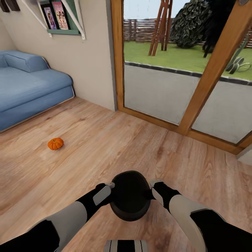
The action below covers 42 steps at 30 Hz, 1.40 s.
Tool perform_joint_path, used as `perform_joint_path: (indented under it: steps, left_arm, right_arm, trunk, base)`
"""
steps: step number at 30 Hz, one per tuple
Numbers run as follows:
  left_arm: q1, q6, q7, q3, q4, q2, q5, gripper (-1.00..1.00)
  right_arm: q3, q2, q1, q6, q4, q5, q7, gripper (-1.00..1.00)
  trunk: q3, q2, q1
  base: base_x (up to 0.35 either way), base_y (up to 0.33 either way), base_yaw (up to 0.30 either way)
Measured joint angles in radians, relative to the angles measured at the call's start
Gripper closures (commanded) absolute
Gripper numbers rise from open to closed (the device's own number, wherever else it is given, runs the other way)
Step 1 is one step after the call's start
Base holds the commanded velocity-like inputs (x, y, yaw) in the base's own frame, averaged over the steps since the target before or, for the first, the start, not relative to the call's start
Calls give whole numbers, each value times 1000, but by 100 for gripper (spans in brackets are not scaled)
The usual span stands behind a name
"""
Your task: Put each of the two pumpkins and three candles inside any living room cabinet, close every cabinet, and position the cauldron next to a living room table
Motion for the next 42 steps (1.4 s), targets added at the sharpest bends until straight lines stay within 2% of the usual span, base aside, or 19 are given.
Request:
perform_joint_path:
  steps: [42]
  left_arm:
    - [0, -1, -7, 0, -3, -2, 6, 100]
  right_arm:
    - [3, 3, 1, -1, 0, -2, 1, 100]
  trunk:
    - [0, 0, 0]
  base:
    - [0, 0, 290]
